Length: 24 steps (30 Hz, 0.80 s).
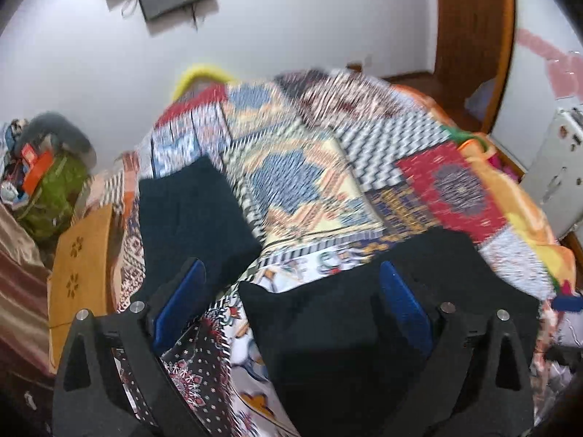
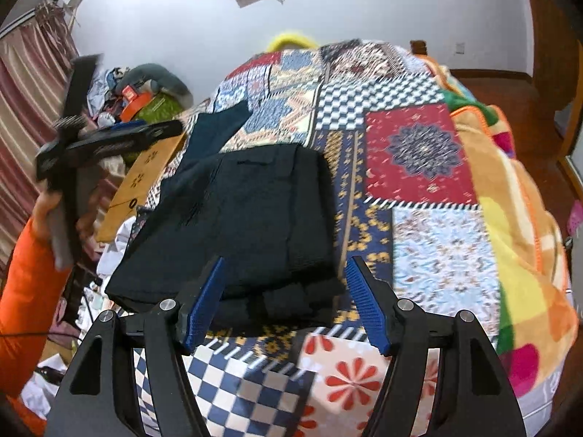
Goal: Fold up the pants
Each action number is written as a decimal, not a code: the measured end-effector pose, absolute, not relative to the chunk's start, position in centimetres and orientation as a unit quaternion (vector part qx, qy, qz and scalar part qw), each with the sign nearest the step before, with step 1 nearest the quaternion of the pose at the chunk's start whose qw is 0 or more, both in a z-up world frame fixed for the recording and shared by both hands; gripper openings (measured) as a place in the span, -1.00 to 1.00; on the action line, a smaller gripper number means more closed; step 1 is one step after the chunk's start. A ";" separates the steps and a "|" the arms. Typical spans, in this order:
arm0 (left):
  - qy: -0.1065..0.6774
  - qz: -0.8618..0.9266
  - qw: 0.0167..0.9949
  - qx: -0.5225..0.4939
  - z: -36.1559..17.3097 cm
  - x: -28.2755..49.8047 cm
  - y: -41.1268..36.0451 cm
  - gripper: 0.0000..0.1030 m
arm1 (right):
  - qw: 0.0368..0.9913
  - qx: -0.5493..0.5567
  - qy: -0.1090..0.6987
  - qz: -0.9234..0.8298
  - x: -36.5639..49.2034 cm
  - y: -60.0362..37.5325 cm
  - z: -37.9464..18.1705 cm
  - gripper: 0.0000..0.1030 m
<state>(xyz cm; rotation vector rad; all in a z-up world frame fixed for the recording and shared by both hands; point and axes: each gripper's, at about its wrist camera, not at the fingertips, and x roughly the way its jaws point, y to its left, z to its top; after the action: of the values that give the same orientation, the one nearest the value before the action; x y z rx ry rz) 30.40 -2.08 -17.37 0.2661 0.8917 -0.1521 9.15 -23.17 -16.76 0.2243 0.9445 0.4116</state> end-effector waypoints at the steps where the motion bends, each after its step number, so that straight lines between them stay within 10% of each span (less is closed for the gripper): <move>1: 0.440 -0.070 0.886 0.129 -18.3 31.3 -1.8 0.89 | 0.862 0.106 0.455 0.198 9.2 -22.8 -17.0 0.25; 9: 0.519 -0.077 0.834 0.170 -27.1 35.7 -1.1 1.00 | 0.847 0.109 0.484 0.192 9.9 -21.7 -19.4 0.28; 24: 0.542 0.021 0.835 0.096 -26.4 25.7 8.7 1.00 | 0.861 0.083 0.462 0.194 9.9 -20.8 -16.5 0.28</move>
<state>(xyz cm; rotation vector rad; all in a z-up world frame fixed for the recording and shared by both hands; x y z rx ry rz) 25.68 8.70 -26.44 0.2037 1.1476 0.0447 9.88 -20.85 -16.52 0.1746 0.9694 0.4071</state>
